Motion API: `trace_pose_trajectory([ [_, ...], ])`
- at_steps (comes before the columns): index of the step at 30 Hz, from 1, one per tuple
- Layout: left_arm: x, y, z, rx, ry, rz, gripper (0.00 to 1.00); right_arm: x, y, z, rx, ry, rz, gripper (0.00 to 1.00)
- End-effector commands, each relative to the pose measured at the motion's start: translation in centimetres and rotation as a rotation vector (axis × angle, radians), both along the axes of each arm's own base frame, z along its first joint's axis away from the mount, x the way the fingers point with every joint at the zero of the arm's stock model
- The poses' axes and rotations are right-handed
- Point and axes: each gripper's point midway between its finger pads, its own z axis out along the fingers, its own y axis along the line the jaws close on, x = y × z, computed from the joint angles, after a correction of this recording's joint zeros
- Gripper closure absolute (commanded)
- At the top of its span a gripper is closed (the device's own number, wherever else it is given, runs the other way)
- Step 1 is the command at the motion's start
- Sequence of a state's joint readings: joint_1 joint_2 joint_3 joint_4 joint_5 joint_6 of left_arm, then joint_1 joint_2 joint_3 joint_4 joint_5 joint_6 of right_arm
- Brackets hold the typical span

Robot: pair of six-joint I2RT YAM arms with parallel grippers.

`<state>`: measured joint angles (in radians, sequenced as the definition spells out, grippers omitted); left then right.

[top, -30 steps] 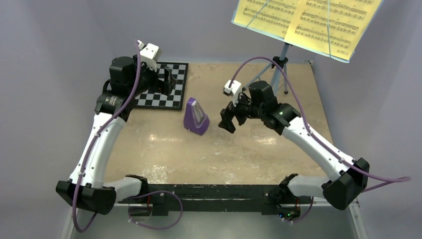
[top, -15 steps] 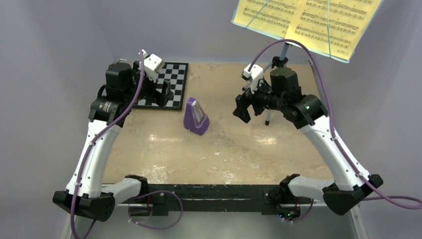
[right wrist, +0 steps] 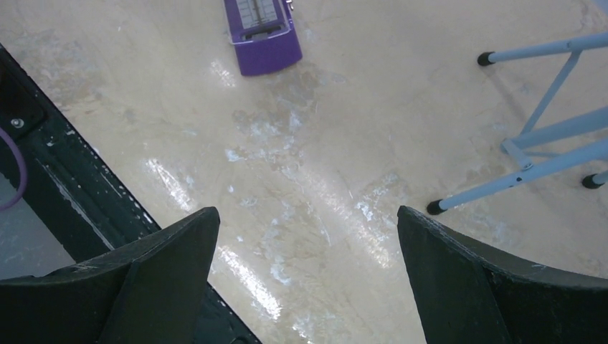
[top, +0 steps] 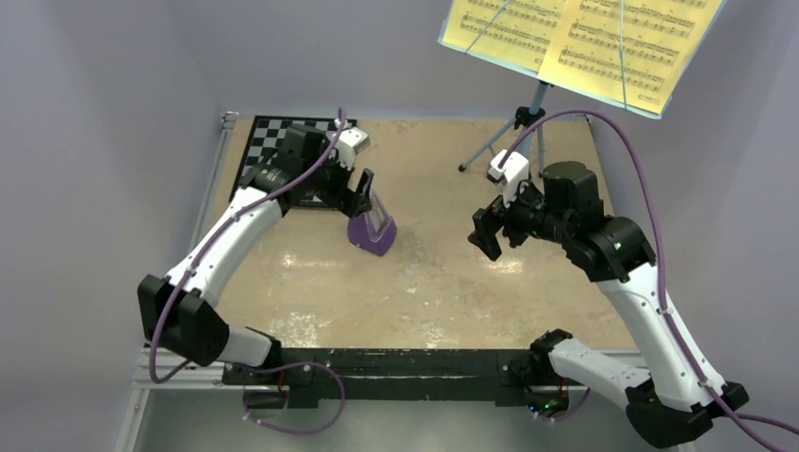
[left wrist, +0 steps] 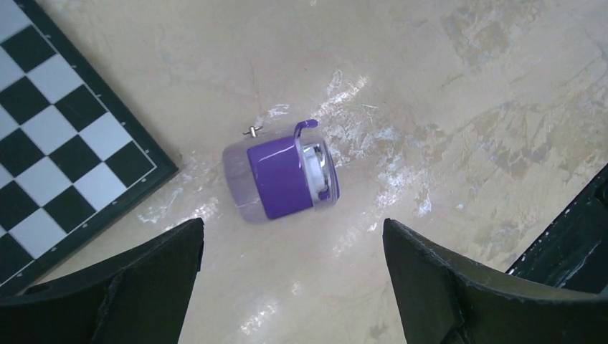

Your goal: Pack up the instrument practice props

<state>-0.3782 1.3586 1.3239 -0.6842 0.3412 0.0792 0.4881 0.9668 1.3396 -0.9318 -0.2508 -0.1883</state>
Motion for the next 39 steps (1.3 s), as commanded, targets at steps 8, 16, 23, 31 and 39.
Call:
trace_pose_trajectory([
  [8, 4.0, -3.2, -1.7, 0.076, 0.010, 0.075, 0.07, 0.4, -1.7, -0.6, -0.025, -0.011, -0.055, 0.01],
  [16, 3.3, -2.8, -5.6, 0.144, 0.126, 0.074, 0.22, 0.7, -2.3, -0.9, -0.022, -0.005, -0.082, 0.01],
  [23, 2.5, -2.7, -5.9, 0.155, 0.151, 0.036, 0.62, 0.8, -2.3, -1.2, -0.018, 0.006, -0.083, 0.01],
  [31, 1.4, 1.6, -2.4, 0.149, 0.094, 0.071, 1.00, 1.1, -1.8, -1.3, -0.008, 0.007, -0.062, 0.01],
  [39, 1.7, 9.1, 0.9, 0.184, -0.014, 0.243, 1.00, 2.1, -1.3, -0.9, 0.004, 0.002, -0.071, 0.01],
])
